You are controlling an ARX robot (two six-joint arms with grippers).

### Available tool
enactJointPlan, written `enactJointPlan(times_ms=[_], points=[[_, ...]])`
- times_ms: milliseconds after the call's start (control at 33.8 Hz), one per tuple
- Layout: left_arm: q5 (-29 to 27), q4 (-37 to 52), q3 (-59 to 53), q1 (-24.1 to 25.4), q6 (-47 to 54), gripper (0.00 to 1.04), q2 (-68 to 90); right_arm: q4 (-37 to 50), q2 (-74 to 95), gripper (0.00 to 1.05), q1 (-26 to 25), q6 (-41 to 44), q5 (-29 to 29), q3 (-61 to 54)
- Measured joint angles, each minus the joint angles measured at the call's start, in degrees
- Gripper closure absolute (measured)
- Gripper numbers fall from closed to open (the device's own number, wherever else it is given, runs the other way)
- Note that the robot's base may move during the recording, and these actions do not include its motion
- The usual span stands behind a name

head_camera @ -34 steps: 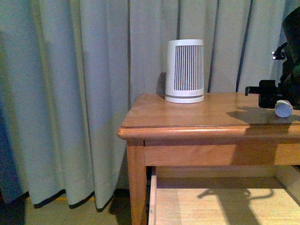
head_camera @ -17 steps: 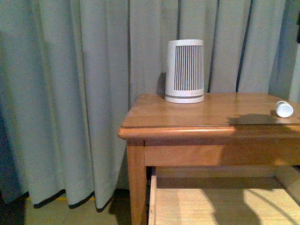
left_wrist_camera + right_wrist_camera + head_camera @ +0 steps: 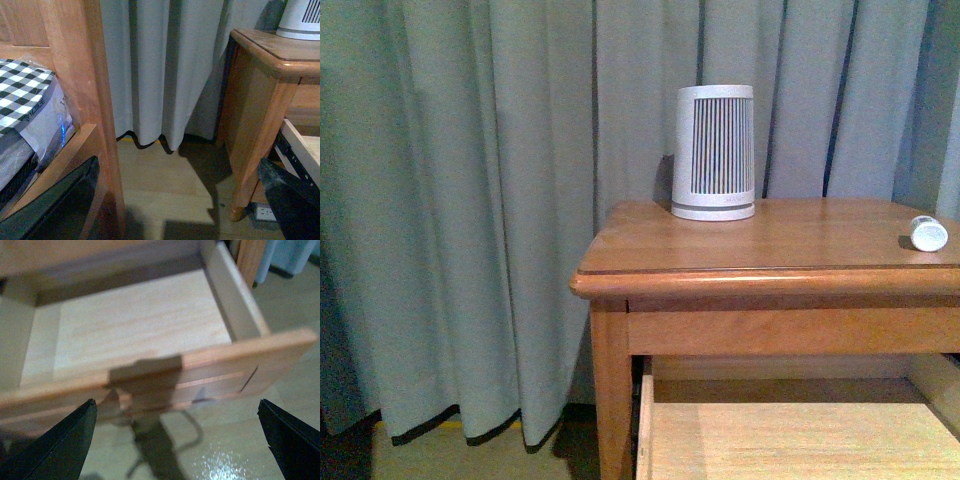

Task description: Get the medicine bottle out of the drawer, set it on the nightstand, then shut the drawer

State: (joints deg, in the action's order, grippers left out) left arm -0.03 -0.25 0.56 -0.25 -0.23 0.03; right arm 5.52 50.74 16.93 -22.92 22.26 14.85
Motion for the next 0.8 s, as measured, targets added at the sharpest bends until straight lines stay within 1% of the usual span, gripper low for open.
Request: enactJointPlan(times_ms=[59,148,296,415,563,652,800], points=[[0.0,0.0,0.0,0.0,0.0,0.07,0.0,2.36,2.16,0.07,0.81,-0.28,-0.52,-2.25],[0.0,0.0,0.0,0.0,0.0,0.07,0.02,7.26,7.63,0.07,0.39,-0.68,-1.09,-3.67],[-0.02,0.0,0.0,0.0,0.0,0.07,0.0,19.87,21.24,0.07,-1.53,1.18,-0.9,-3.65],[0.0,0.0,0.0,0.0,0.0,0.07,0.0,26.05,31.04,0.07,-3.04,2.43,-1.46,-1.01],[0.0,0.0,0.0,0.0,0.0,0.07,0.02,32.61,40.46,0.07,-4.46,6.05,-0.28,2.23],[-0.02,0.0,0.0,0.0,0.0,0.07,0.0,36.54,44.76,0.07,-5.57,8.2,0.96,4.68],[0.0,0.0,0.0,0.0,0.0,0.07,0.0,42.66,52.57,0.07,-8.96,12.46,3.26,11.28]])
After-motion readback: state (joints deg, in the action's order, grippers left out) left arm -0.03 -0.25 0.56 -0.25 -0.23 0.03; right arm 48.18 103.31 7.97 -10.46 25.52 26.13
